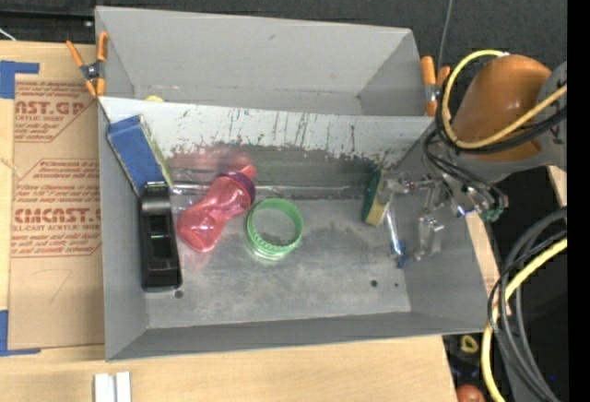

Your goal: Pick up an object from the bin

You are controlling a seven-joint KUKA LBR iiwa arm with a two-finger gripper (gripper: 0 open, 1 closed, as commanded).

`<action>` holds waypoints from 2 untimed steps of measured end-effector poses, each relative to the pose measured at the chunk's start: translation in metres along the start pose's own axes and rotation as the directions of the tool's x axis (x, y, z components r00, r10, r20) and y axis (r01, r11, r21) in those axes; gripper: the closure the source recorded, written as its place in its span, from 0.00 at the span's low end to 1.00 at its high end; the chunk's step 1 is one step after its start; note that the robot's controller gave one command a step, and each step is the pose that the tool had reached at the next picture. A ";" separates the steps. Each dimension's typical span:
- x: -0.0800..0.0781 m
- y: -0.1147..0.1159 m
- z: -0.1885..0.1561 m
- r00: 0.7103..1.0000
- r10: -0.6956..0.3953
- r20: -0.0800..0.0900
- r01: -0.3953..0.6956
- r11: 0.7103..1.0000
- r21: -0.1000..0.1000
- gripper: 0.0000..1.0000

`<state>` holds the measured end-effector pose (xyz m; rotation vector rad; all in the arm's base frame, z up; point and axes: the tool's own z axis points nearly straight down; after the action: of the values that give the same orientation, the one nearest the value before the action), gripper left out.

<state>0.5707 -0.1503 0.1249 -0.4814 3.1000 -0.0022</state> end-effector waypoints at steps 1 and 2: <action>-0.021 0.025 0.048 0.834 -0.552 0.005 0.552 0.834 0.006 0.00; -0.010 0.013 0.017 0.732 -0.681 0.006 0.681 0.732 0.000 0.00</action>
Offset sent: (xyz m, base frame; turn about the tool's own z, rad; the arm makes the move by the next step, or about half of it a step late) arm 0.0042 0.0116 -0.0185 -0.7517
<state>0.5763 -0.1350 0.1078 -1.5800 2.7051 0.0010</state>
